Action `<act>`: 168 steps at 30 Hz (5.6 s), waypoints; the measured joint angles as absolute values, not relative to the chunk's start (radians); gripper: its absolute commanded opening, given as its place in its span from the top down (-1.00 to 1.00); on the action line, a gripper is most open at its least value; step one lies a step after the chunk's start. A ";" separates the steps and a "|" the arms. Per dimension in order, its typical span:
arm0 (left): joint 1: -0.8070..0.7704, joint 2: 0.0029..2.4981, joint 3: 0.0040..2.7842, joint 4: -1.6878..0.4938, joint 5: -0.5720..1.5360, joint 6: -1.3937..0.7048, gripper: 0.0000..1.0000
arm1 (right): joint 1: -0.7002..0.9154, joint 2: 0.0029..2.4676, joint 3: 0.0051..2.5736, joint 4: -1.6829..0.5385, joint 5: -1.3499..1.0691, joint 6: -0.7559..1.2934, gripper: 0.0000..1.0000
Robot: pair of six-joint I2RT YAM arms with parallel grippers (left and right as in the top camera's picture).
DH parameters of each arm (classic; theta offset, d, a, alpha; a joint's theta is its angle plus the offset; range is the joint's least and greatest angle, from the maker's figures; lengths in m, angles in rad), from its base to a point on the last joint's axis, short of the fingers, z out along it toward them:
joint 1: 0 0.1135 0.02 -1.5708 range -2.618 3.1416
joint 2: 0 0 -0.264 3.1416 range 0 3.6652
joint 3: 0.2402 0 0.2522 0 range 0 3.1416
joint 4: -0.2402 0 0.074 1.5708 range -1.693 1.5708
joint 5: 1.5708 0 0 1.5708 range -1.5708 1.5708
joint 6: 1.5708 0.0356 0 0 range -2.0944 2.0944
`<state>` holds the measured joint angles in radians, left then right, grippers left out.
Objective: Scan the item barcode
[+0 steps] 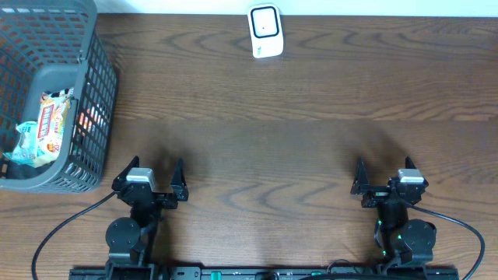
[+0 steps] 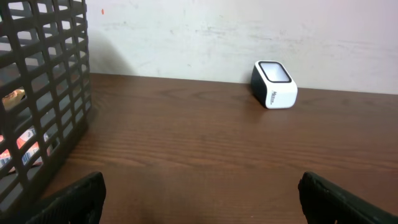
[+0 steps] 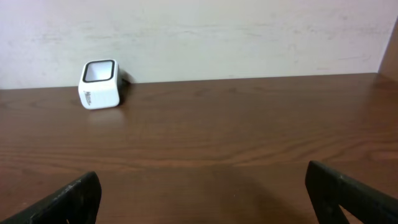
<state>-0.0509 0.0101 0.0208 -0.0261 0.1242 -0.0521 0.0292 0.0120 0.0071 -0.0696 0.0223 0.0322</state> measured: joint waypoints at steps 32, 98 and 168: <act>-0.051 0.010 0.021 -0.026 0.124 -0.052 -0.96 | 0.029 0.012 0.007 -0.070 0.022 0.032 -0.98; -0.051 0.010 0.021 -0.026 0.124 -0.052 -0.96 | 0.029 0.012 0.007 -0.070 0.022 0.032 -0.99; 0.196 1.522 2.262 -1.119 -0.107 -0.076 -0.95 | 0.028 0.012 0.007 -0.070 0.022 0.032 -0.99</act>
<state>0.1959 1.5219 2.2623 -1.1187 -0.1066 -0.0761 0.0284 0.0120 0.0067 -0.0696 0.0219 0.0319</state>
